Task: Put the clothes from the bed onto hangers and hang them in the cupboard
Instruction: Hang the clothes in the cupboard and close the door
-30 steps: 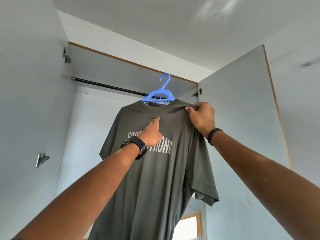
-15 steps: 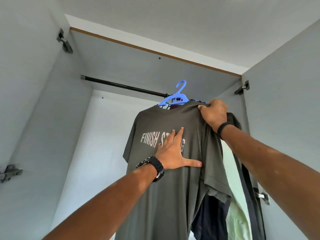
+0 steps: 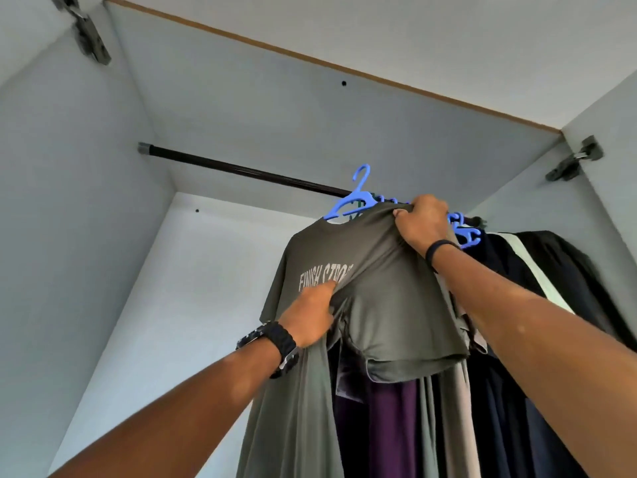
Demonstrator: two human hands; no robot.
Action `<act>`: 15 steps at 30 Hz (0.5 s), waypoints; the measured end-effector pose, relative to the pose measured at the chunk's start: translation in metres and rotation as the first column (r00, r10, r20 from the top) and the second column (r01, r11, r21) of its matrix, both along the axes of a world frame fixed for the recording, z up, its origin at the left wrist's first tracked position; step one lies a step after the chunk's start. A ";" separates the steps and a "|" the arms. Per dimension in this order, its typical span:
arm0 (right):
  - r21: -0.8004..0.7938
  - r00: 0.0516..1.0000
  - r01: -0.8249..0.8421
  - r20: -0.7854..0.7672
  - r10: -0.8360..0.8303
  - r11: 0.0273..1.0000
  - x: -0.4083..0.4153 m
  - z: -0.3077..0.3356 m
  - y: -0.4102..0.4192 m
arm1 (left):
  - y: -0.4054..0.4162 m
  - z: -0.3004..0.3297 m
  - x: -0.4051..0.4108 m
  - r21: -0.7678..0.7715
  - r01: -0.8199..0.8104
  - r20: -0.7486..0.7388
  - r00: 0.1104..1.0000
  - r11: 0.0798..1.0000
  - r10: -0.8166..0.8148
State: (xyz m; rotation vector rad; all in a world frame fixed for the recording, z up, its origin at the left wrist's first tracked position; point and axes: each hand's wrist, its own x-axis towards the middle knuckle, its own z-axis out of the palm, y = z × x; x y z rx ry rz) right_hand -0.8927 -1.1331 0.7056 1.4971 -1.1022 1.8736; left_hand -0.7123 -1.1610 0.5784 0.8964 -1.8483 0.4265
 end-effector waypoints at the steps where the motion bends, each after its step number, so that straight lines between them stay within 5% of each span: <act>1: -0.001 1.000 0.005 0.003 -0.005 1.000 0.006 0.005 -0.014 | -0.013 0.004 0.007 -0.021 -0.005 -0.009 1.000 1.000 0.004; 15: -0.029 0.996 0.036 0.078 -0.034 0.999 0.059 0.059 -0.131 | -0.132 0.029 0.050 -0.137 -0.157 -0.099 0.985 0.978 0.144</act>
